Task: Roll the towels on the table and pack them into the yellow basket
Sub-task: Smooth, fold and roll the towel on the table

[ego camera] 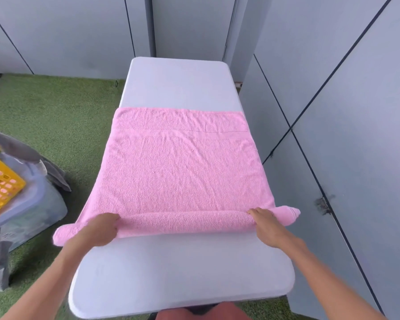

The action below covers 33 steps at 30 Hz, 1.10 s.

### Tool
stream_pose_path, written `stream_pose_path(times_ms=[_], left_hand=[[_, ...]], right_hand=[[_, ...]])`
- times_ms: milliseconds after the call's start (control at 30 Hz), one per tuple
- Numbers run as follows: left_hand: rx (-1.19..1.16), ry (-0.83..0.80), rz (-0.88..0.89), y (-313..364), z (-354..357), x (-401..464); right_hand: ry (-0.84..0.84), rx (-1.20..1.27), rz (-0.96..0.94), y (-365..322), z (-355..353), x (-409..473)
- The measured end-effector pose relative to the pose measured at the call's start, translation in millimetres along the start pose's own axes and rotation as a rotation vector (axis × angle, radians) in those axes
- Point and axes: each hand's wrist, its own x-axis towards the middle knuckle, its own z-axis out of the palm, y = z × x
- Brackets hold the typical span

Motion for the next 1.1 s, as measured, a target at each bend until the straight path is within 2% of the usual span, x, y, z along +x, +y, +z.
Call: stream_pose_path(times_ms=[67,100,133,167,233,300,367,533,700,833,933,1000,1033,1100], left_hand=[[-0.103,-0.055,0.011,1,-11,3],[-0.208,-0.026,-0.019,-2,-12,5],[-0.306,0.040,-0.051,-5,-7,6],[-0.359,0.159,-0.071,-7,0,4],[-0.244,0.470,-0.073,-7,18,-8],[-0.080,0.680,-0.032,1,37,-25],[-0.054,0.733,0.032,10,52,-38],[-0.051,0.550,0.201,-12,68,-20],[-0.160,0.418,0.177,-17,30,2],[-0.141,0.074,0.127,-18,4,1],[-0.324,-0.100,0.149,-27,5,-12],[-0.551,-0.037,0.143,-29,10,-19],[-0.614,0.089,0.130,-29,13,-21],[-0.517,0.400,0.132,-27,23,-21]], right_hand=[[-0.169,0.156,0.070,3,-14,6],[-0.182,0.254,0.116,4,-16,11],[-0.110,0.342,0.151,3,-17,15],[0.038,0.398,0.179,0,-13,18],[0.364,0.412,0.226,-10,2,15],[0.541,0.199,0.243,-20,19,4],[0.589,-0.001,0.193,-24,31,-8],[0.472,-0.020,0.066,-12,51,-11],[0.429,-0.021,0.127,-15,26,7],[0.254,-0.119,0.135,-4,17,-8],[-0.021,-0.098,0.140,9,5,-25],[-0.116,0.074,0.167,17,-2,-25],[-0.089,0.187,0.172,20,-3,-23],[0.100,0.356,0.154,18,2,-18]])
